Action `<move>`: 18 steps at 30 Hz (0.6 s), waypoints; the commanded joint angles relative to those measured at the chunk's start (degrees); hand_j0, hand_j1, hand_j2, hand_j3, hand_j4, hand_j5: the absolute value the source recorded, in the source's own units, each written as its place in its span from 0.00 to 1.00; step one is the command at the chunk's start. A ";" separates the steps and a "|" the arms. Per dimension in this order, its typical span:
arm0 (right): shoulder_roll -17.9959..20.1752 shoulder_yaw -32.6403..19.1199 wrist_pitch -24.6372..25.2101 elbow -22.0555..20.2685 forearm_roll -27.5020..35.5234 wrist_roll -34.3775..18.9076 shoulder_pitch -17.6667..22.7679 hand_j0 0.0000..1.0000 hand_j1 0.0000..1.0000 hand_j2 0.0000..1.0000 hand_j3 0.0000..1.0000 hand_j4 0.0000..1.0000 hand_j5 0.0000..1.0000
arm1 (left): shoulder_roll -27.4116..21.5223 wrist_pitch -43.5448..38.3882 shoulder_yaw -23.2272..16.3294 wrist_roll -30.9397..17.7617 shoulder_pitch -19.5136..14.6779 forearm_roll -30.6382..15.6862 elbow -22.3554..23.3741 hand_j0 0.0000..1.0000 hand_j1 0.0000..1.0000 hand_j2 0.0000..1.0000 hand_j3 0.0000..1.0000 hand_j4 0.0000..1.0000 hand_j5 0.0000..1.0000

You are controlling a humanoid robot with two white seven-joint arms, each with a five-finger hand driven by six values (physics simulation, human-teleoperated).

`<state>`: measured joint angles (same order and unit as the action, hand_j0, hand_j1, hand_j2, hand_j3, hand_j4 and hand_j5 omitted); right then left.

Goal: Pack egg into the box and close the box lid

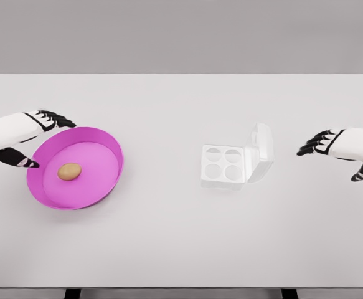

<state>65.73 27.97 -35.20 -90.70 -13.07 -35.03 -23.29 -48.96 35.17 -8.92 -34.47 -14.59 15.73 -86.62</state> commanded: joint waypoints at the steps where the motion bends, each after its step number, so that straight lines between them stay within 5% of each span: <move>1: -0.34 -0.29 0.20 0.44 0.07 0.03 0.00 1.00 1.00 1.00 1.00 1.00 1.00 | 0.27 -0.17 -0.13 -0.53 0.00 -1.05 -2.41 0.98 0.98 0.98 0.98 0.98 0.98; 9: 1.15 -4.59 0.20 0.88 -0.02 0.03 2.02 1.00 1.00 1.00 1.00 1.00 1.00 | 0.01 -0.17 -2.59 -0.53 0.09 -0.52 -4.35 0.97 0.97 0.97 0.97 0.97 0.97; 18: -1.84 -7.23 0.20 0.18 0.07 0.03 2.20 1.00 1.00 1.00 1.00 1.00 1.00 | -0.61 -0.17 -2.77 -0.53 2.55 1.06 -4.35 0.96 0.96 0.96 0.96 0.96 0.96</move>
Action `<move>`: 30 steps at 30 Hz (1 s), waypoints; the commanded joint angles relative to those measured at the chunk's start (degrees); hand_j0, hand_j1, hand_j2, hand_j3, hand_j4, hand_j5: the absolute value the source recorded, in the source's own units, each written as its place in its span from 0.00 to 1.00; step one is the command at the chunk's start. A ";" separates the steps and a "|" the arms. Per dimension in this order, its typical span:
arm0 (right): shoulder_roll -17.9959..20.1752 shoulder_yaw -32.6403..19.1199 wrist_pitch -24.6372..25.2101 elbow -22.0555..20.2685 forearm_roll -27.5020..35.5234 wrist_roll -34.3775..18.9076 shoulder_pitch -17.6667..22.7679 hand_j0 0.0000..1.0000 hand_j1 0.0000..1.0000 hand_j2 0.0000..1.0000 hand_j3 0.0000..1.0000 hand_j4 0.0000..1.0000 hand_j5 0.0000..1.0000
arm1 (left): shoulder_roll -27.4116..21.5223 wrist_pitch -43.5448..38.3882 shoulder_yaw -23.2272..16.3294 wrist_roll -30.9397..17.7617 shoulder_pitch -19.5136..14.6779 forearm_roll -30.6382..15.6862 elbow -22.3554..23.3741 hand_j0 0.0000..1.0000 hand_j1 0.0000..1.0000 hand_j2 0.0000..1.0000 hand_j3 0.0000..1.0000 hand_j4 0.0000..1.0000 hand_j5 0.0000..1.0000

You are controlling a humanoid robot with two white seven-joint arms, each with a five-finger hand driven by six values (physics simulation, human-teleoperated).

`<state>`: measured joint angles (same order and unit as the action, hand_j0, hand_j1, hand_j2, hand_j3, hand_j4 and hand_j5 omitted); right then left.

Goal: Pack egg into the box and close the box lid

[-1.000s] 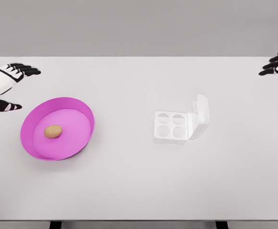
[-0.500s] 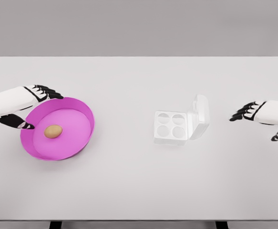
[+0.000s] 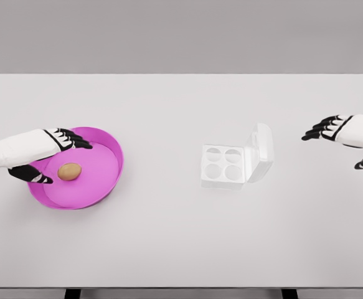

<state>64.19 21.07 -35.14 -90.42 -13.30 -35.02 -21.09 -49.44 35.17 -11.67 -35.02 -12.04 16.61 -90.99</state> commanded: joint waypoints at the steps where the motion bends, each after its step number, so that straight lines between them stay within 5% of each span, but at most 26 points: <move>1: -0.20 -0.33 0.14 -0.11 0.29 0.02 0.00 1.00 1.00 1.00 1.00 1.00 1.00 | -0.13 -0.17 -0.02 0.02 0.00 0.17 0.02 0.96 0.96 0.96 0.96 0.96 0.96; 6: -0.20 -0.24 0.14 -0.11 0.29 0.02 0.09 1.00 1.00 1.00 1.00 1.00 1.00 | -0.04 -0.17 -0.02 0.02 0.00 2.19 0.11 0.85 0.85 0.85 0.85 0.85 0.85; 30: 0.23 -0.07 0.14 -0.02 0.29 0.02 1.23 1.00 1.00 1.00 1.00 1.00 1.00 | 0.66 -0.17 -0.99 0.02 1.49 6.06 0.02 0.84 0.84 0.84 0.84 0.84 0.84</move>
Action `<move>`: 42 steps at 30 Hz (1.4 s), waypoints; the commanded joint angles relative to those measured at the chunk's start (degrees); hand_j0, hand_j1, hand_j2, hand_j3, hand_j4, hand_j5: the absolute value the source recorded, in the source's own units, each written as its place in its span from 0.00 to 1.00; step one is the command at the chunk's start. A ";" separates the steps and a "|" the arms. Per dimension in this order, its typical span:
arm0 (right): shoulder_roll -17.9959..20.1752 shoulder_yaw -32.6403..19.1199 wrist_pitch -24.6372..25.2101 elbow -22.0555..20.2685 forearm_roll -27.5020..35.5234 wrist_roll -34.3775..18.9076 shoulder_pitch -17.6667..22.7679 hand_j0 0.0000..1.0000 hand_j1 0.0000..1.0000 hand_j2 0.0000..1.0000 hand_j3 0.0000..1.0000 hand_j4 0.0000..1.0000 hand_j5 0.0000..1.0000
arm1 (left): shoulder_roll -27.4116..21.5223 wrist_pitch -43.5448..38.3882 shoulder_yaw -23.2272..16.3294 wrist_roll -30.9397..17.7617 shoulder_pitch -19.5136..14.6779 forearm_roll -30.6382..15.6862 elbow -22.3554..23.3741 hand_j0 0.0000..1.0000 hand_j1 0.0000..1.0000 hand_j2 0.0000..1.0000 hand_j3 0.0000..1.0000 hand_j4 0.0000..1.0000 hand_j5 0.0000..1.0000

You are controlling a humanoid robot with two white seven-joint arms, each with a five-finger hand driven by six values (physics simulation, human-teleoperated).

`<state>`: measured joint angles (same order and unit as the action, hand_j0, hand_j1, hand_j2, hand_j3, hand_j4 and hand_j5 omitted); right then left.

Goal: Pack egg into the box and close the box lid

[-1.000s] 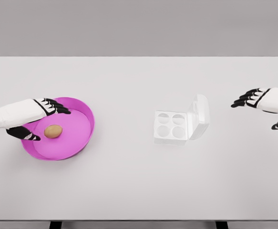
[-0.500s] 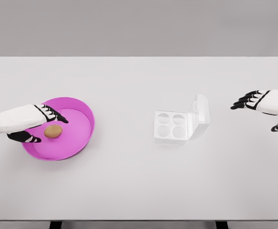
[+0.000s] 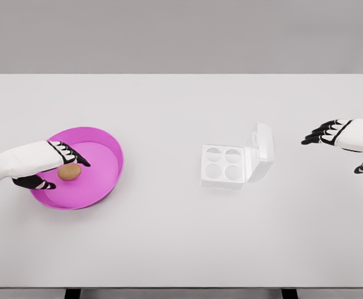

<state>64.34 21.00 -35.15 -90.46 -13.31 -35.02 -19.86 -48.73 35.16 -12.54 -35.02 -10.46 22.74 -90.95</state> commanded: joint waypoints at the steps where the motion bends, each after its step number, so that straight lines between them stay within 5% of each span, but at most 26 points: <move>1: 0.09 0.01 0.15 0.02 0.30 0.02 0.00 1.00 1.00 1.00 1.00 1.00 1.00 | 0.04 -0.16 -0.20 0.02 -0.09 0.11 -0.01 0.84 0.84 0.84 0.84 0.84 0.84; 42: -0.18 0.09 0.15 -0.33 0.21 0.02 1.23 1.00 1.00 1.00 1.00 1.00 1.00 | 2.59 -0.16 -0.20 0.02 -1.14 2.13 3.41 0.78 0.78 0.78 0.78 0.78 0.78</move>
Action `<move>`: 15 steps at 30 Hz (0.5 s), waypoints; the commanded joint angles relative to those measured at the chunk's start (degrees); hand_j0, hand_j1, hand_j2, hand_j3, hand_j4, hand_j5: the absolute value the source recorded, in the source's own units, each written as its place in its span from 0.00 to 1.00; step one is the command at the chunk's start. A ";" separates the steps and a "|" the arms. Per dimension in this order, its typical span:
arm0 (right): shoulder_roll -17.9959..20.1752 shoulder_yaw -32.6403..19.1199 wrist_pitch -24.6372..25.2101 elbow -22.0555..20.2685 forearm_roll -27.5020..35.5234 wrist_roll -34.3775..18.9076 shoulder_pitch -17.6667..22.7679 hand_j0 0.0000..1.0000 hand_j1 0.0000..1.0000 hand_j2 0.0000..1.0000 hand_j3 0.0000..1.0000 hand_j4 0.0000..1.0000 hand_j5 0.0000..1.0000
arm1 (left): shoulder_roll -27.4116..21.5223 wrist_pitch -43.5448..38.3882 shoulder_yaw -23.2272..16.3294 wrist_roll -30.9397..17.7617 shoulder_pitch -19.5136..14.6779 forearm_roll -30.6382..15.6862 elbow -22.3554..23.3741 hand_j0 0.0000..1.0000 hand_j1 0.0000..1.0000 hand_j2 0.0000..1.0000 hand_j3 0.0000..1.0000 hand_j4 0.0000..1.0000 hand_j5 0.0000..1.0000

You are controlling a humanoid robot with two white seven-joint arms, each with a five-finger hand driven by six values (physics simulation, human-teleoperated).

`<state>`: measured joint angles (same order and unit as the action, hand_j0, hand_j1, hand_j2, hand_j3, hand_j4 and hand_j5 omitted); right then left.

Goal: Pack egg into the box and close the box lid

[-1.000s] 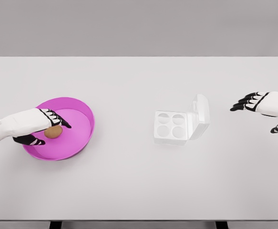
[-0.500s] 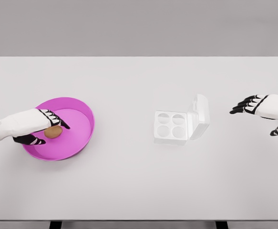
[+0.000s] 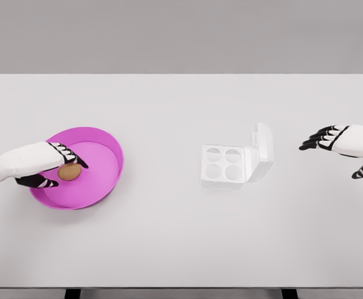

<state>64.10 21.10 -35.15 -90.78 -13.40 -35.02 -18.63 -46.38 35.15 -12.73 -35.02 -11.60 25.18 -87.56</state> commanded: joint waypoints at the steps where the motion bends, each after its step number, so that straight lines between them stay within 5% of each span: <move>1: 0.06 -0.01 0.15 -0.01 0.31 0.02 0.00 1.00 1.00 1.00 1.00 1.00 1.00 | 0.24 -0.15 0.08 0.02 0.00 -0.31 0.02 0.78 0.78 0.78 0.78 0.78 0.78; 15: 0.06 -0.01 0.15 -0.01 0.31 0.02 0.00 1.00 1.00 1.00 1.00 1.00 1.00 | 1.12 -0.15 -0.01 0.02 -0.44 0.31 0.10 0.76 0.76 0.76 0.76 0.76 0.76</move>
<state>64.11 21.10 -35.15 -90.78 -13.40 -35.02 -18.63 -45.48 35.15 -12.75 -35.02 -12.13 25.61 -87.45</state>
